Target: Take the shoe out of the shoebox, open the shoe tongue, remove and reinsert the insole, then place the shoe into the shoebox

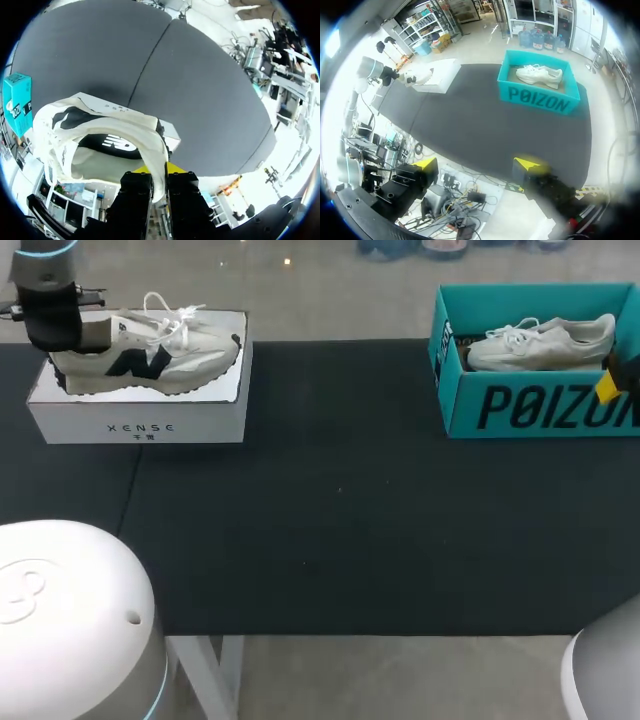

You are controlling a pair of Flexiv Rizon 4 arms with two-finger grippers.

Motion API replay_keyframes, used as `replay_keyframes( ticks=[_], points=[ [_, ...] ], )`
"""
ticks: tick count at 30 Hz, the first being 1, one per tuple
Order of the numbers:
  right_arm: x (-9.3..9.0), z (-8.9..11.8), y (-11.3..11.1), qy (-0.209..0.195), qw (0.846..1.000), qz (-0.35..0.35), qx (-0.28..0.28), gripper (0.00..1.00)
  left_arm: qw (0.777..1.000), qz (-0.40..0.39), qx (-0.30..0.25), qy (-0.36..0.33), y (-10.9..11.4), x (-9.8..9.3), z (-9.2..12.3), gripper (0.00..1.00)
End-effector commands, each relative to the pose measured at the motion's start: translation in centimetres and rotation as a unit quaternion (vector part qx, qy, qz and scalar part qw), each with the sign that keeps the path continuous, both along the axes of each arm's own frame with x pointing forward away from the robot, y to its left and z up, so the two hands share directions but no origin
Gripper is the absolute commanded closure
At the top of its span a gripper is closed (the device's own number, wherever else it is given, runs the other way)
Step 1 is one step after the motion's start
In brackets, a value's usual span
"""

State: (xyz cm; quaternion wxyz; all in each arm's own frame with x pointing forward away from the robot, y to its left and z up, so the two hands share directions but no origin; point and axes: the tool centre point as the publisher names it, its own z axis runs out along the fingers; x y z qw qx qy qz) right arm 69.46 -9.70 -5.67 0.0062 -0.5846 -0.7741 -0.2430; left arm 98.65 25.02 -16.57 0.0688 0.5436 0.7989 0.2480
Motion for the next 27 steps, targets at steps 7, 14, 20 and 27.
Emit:
replay_keyframes(
  ticks=[7, 14, 20, 27],
  points=[
    [0.3, 0.1, 0.1, 0.003, 1.000, 0.000, -0.001, 0.00, 0.999, -0.022, 0.016, 0.017, 3.4, 4.4, -1.3, 1.00],
    [0.3, 0.1, 0.1, 0.003, 1.000, 0.000, -0.001, 0.00, 0.999, -0.013, 0.027, 0.022, 4.9, 6.9, -2.7, 1.00],
    [0.3, 0.1, 0.1, 0.003, 1.000, 0.000, -0.001, 0.00, 0.999, -0.026, 0.026, 0.033, 5.5, 8.5, -4.3, 1.00],
    [0.3, 0.1, 0.1, 0.003, 1.000, 0.000, -0.001, 0.00, 0.997, -0.054, 0.024, 0.040, 5.2, 9.9, -6.4, 1.00]
  ],
)
